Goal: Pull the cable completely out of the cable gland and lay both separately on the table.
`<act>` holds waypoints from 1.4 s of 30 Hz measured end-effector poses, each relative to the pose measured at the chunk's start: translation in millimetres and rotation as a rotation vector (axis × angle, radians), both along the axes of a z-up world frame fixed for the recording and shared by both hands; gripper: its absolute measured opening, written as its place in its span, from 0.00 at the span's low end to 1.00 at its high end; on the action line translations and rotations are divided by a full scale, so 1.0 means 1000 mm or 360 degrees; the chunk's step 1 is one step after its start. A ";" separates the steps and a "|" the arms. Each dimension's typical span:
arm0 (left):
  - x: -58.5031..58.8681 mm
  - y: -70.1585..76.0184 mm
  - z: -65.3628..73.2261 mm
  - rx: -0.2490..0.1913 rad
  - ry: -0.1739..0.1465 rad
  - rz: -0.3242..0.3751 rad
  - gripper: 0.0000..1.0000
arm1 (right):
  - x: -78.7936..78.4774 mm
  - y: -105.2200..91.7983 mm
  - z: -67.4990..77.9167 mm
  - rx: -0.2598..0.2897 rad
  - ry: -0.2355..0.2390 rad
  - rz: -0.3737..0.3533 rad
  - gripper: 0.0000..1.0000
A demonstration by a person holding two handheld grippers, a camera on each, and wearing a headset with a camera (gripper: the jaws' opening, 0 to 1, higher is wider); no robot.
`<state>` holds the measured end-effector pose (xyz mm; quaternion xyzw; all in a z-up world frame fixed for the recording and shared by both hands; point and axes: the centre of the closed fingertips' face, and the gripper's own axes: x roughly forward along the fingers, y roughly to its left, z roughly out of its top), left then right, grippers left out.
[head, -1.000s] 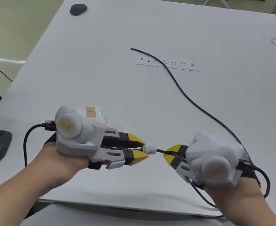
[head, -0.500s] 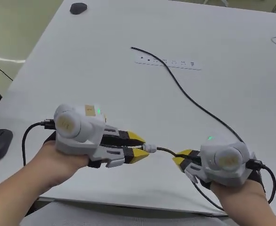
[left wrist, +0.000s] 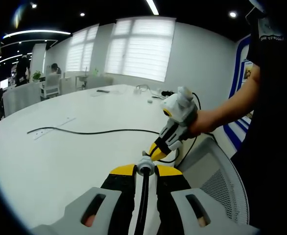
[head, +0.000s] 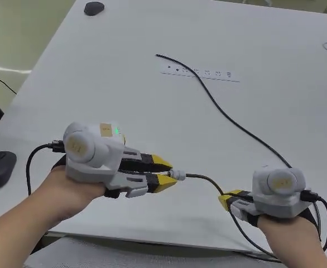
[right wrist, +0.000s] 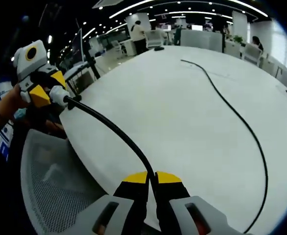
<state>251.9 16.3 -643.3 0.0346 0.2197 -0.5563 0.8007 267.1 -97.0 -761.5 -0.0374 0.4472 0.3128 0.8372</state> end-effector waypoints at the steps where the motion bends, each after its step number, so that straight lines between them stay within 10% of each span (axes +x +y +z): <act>1: 0.000 0.000 0.000 -0.0001 -0.0003 -0.0002 0.15 | 0.000 -0.002 -0.002 0.0005 0.0021 -0.0024 0.00; 15: 0.000 -0.001 0.002 -0.0019 -0.0007 -0.0012 0.15 | -0.004 -0.020 -0.024 0.0065 0.0251 -0.0264 0.00; 42: 0.005 0.004 0.003 -0.0030 0.0023 0.0020 0.15 | -0.002 -0.019 -0.021 -0.0098 0.0023 0.0008 0.02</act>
